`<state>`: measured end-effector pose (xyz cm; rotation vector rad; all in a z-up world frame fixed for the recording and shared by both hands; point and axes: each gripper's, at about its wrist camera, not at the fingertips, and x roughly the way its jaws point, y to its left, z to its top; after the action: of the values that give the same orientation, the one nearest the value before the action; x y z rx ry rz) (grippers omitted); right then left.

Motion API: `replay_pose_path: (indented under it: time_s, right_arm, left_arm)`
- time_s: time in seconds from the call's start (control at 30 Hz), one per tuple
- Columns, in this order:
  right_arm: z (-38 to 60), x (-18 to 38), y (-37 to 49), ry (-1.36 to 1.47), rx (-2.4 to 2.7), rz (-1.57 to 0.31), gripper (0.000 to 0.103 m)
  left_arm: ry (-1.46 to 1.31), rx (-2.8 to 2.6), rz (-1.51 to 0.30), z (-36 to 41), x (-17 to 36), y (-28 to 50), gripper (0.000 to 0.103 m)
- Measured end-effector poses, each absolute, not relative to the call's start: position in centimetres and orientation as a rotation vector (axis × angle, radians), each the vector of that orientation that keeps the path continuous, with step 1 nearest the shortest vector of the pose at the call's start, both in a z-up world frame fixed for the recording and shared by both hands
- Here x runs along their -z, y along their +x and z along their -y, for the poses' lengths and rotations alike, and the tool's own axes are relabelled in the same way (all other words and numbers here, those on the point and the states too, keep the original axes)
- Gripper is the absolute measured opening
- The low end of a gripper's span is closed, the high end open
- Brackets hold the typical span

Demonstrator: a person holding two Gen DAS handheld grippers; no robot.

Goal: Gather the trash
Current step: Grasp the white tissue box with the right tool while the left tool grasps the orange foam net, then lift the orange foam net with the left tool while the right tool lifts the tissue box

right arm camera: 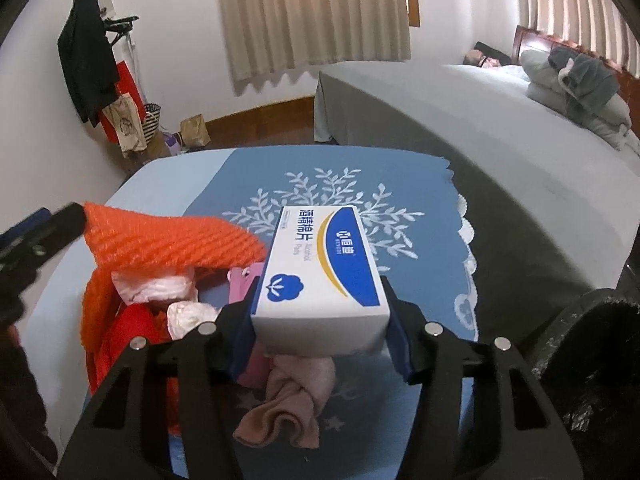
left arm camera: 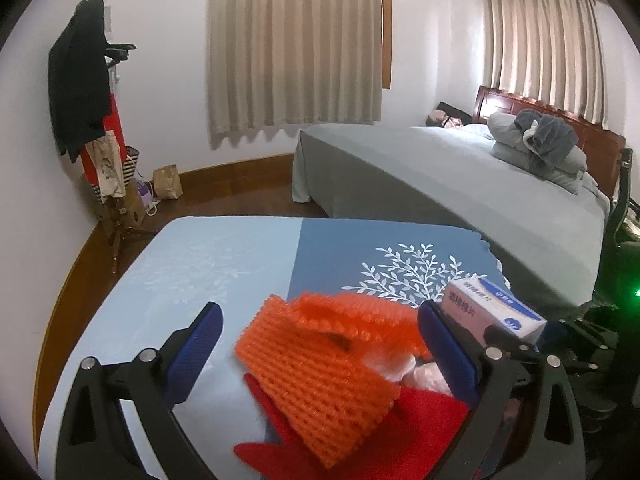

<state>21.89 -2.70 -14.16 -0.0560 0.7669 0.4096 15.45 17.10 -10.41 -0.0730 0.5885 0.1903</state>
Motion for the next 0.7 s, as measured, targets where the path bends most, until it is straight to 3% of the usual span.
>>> replay_pose_path:
  time_s: [0.1,0.17,0.27,0.33,0.47,0.6,0.7]
  right_arm:
    - [2.9,14.2,22.1,-0.058,-0.407,-0.766,0.054]
    - [2.9,14.2,22.1,-0.055,-0.408,-0.764,0.054]
    - [2.9,14.3,22.1,-0.054,-0.411,-0.766,0.054]
    - [3.0,14.4,22.0,-0.051,-0.411,-0.771,0.054]
    - [3.1,14.7,21.9,-0.046,-0.411,-0.778,0.054]
    - [3.2,14.7,21.9,-0.041,-0.410,-0.782,0.054]
    - [3.4,14.7,21.8,-0.036,-0.407,-0.781,0.054]
  left_arm:
    - [-0.072,-0.186,-0.615,-17.0,11.0,16.9,0.095]
    - [-0.071,-0.178,-0.634,-16.9,11.5,17.4,0.088]
    - [-0.089,-0.162,-0.669,-17.1,12.3,18.2,0.075]
    - [-0.099,-0.147,-0.691,-17.0,12.9,18.5,0.059]
    - [-0.112,-0.116,-0.706,-16.7,13.4,18.5,0.043]
    - [-0.113,-0.077,-0.702,-16.1,13.5,18.4,0.017]
    - [-0.112,-0.063,-0.697,-16.0,13.3,18.4,0.012]
